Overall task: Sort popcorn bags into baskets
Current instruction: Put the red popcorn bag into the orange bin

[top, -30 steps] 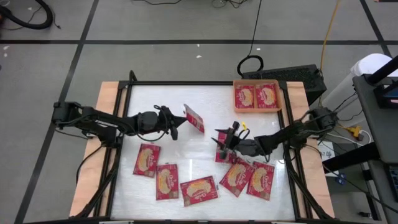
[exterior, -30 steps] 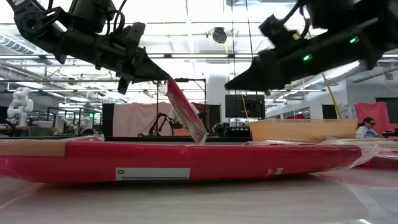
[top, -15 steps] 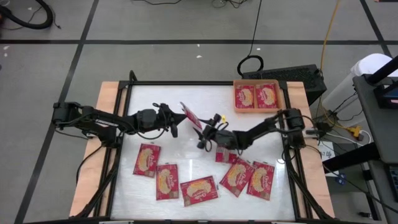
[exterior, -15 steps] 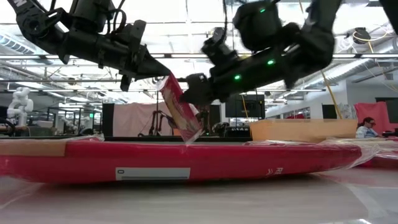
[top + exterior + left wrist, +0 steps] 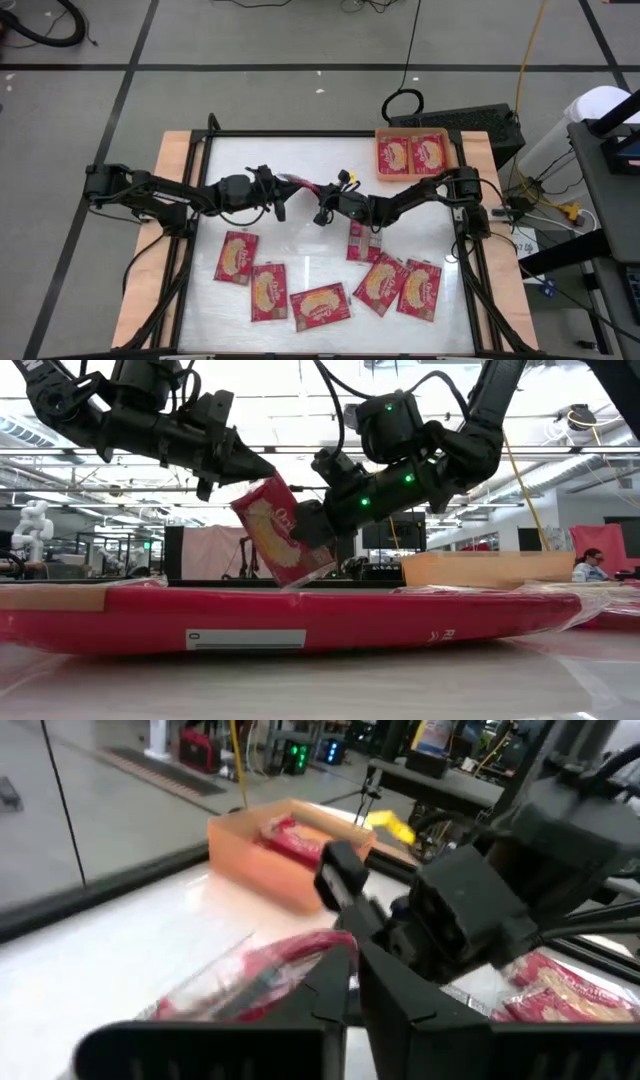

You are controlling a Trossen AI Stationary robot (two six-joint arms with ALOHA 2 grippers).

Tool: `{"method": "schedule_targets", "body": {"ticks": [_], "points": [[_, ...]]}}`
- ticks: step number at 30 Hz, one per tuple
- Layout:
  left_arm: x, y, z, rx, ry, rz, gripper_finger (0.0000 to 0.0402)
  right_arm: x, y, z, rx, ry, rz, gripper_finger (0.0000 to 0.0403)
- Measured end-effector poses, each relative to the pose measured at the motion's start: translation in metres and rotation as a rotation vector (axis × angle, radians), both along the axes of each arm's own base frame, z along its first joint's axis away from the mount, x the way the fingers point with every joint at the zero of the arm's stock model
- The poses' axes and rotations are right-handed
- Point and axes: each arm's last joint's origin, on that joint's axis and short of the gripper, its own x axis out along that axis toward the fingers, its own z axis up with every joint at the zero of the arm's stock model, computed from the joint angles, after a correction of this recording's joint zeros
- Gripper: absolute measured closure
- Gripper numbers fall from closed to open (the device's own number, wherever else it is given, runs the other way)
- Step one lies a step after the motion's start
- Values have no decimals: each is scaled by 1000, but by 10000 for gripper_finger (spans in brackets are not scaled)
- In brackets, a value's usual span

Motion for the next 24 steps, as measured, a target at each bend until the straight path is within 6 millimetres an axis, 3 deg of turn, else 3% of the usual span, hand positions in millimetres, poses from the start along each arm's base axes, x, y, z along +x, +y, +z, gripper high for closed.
{"method": "schedule_targets", "body": {"ticks": [2,7,11,15,24], "points": [[0,-1,3,48,-11,-8,353,0,-2,-1,9,9,14,387],[2,-7,15,174,-98,-43,286,-2,-7,0,5,41,1,365],[0,-12,23,226,-141,-49,230,-10,-9,11,-2,148,8,382],[-1,-17,22,277,-92,-43,181,-20,-11,29,49,245,140,396],[-1,-25,20,271,-68,-45,98,-51,-9,62,137,427,400,386]]}}
